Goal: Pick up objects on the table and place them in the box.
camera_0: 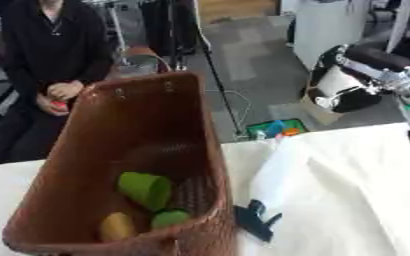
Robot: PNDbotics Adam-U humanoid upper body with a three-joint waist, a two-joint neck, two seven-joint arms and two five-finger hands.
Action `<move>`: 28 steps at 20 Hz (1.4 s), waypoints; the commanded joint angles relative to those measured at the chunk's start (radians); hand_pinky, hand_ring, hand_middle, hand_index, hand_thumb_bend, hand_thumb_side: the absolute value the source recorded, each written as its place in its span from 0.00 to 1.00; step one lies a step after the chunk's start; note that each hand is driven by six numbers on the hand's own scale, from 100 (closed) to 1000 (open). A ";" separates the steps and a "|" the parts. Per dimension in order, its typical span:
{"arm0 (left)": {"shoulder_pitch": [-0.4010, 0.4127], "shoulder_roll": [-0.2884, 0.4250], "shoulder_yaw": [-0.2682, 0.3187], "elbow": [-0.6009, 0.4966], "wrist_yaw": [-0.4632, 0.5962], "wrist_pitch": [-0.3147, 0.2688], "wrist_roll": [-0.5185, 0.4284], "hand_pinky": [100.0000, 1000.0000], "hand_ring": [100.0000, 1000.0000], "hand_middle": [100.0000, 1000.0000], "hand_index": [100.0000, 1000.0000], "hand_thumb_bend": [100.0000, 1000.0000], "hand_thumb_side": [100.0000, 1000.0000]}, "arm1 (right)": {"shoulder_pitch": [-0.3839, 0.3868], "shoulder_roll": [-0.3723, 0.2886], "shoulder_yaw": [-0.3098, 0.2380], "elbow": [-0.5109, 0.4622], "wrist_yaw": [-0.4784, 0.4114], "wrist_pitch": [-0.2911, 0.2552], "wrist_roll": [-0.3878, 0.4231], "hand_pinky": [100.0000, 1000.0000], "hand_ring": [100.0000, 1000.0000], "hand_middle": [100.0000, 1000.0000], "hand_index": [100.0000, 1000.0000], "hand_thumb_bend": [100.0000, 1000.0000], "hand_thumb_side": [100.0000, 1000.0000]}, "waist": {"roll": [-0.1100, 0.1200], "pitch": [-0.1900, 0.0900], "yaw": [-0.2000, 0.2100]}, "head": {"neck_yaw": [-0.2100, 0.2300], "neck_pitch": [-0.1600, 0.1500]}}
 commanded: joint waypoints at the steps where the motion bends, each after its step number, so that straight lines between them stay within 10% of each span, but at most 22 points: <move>1: -0.002 0.033 0.008 -0.014 -0.002 -0.005 0.003 0.61 0.70 0.80 0.65 0.00 0.73 | -0.039 0.002 0.003 -0.014 -0.024 0.004 0.003 0.46 0.19 0.28 0.27 0.00 0.00 | -0.008 -0.034 0.001 | 0.004 0.007; 28: -0.005 0.070 0.003 -0.014 0.007 -0.004 -0.002 0.61 0.70 0.80 0.65 0.00 0.76 | -0.157 0.143 0.018 0.008 -0.191 0.048 0.044 0.45 0.23 0.29 0.25 0.00 0.00 | -0.093 -0.126 0.011 | 0.017 0.070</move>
